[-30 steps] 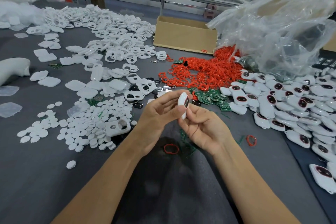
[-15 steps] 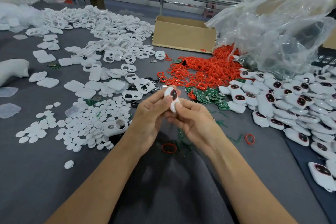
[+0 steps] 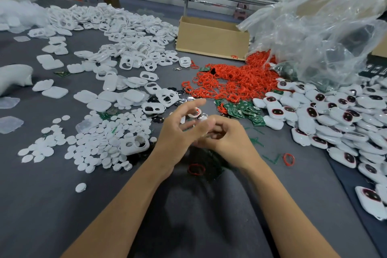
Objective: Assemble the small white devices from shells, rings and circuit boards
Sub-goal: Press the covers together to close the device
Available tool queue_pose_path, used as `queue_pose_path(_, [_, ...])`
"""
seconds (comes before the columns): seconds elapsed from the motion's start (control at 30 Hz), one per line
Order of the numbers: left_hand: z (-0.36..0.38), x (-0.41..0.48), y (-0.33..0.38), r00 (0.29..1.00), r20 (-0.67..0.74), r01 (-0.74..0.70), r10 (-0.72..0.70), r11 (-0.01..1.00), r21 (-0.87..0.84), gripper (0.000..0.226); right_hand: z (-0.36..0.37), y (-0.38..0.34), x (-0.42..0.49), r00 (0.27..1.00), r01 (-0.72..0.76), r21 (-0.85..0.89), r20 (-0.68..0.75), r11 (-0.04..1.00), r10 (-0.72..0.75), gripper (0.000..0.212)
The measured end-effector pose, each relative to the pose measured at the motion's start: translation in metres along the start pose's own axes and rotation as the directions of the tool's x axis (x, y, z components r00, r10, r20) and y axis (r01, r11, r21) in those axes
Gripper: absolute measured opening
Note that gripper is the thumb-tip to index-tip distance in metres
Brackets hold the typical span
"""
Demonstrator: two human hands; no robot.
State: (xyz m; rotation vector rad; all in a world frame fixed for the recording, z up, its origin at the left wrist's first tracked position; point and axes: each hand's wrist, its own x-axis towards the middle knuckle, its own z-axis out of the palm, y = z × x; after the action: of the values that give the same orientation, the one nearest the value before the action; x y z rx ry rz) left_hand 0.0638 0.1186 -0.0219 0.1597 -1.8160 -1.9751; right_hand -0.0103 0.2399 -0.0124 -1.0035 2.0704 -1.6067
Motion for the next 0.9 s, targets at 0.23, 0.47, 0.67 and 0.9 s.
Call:
queue_pose_path(0.23, [0.000, 0.002, 0.001, 0.985, -0.161, -0.073, 0.068, 0.997, -0.027, 0.048, 0.009, 0.000, -0.003, 0.972, 0.057, -0.442, -0.179, 0.895, -0.150, 0.033])
queue_pose_path(0.47, [-0.003, 0.003, 0.001, 0.957, -0.289, -0.066, 0.034, 0.993, -0.103, 0.047, 0.005, -0.011, -0.006, 0.925, 0.178, -0.545, -0.190, 0.819, -0.328, 0.029])
queue_pose_path(0.67, [-0.002, 0.005, 0.000, 0.947, -0.322, -0.062, 0.019, 0.990, -0.123, 0.047, 0.015, -0.007, -0.004, 0.992, 0.078, -0.641, -0.026, 0.764, -0.123, 0.033])
queue_pose_path(0.9, [-0.002, 0.005, -0.001, 0.944, -0.330, -0.055, 0.010, 0.990, -0.127, 0.047, 0.017, -0.008, -0.003, 0.994, 0.039, -0.578, -0.064, 0.815, -0.093, 0.021])
